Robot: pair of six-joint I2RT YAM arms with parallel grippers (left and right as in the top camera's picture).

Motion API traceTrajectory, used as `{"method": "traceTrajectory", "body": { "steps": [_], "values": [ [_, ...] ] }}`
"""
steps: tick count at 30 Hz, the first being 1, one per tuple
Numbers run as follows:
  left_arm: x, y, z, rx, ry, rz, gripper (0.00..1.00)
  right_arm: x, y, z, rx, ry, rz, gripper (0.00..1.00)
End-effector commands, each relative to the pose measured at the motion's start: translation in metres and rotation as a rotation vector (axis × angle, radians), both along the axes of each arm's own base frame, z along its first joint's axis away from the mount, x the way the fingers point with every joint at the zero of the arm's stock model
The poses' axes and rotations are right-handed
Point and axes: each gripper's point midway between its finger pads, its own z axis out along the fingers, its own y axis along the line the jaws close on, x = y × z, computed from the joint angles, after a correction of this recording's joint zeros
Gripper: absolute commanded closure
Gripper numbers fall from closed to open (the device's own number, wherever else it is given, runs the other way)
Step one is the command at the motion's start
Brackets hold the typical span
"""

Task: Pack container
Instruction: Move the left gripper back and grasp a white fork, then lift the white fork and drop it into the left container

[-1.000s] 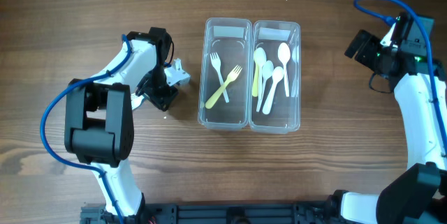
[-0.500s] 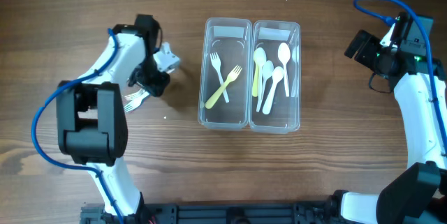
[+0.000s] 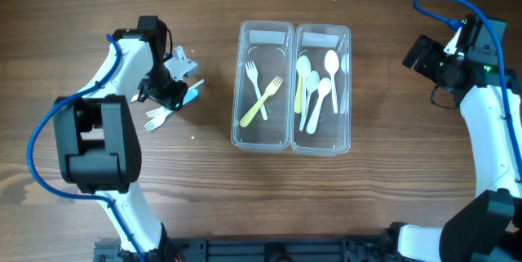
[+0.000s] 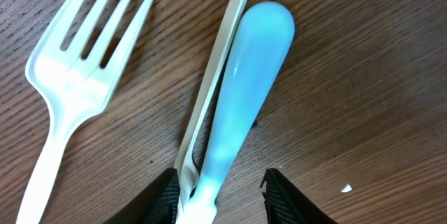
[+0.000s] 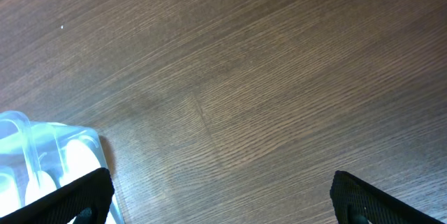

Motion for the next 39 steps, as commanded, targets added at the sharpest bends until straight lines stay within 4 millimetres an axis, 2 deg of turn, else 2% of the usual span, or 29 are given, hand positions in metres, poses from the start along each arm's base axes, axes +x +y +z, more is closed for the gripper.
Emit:
{"method": "traceTrajectory", "body": {
  "steps": [1, 6, 12, 16, 19, 25, 34, 39],
  "values": [
    [0.009, -0.015, 0.024, -0.03, -0.073, -0.023, 0.56, 0.003, 0.001, -0.003, 0.008, 0.002, 0.004, 0.0],
    [0.006, -0.027, 0.025, -0.031, -0.065, -0.057, 0.5, 0.003, 0.001, -0.003, 0.008, 0.002, 0.004, 0.0],
    [0.006, -0.019, 0.019, -0.031, -0.066, -0.035, 0.49, 0.002, 0.001, -0.003, 0.01, 0.006, 0.003, 0.0],
    [0.006, -0.017, 0.011, -0.033, -0.072, -0.03, 0.44, 0.002, 0.001, -0.003, 0.01, 0.007, 0.003, 0.0],
    [0.004, -0.019, 0.01, -0.036, -0.062, -0.032, 0.48, 0.001, 0.001, -0.004, 0.011, 0.01, 0.003, 0.0],
    [-0.001, -0.022, 0.01, -0.049, -0.042, -0.034, 0.48, 0.001, 0.002, -0.004, 0.011, 0.011, 0.003, 0.0],
    [-0.016, -0.024, -0.017, -0.069, -0.026, -0.033, 0.48, 0.001, 0.002, -0.004, 0.012, 0.012, 0.003, 0.0],
    [-0.014, -0.024, -0.02, -0.07, -0.04, -0.031, 0.49, 0.001, 0.002, -0.004, 0.012, 0.014, 0.003, 0.0]
  ]
}}
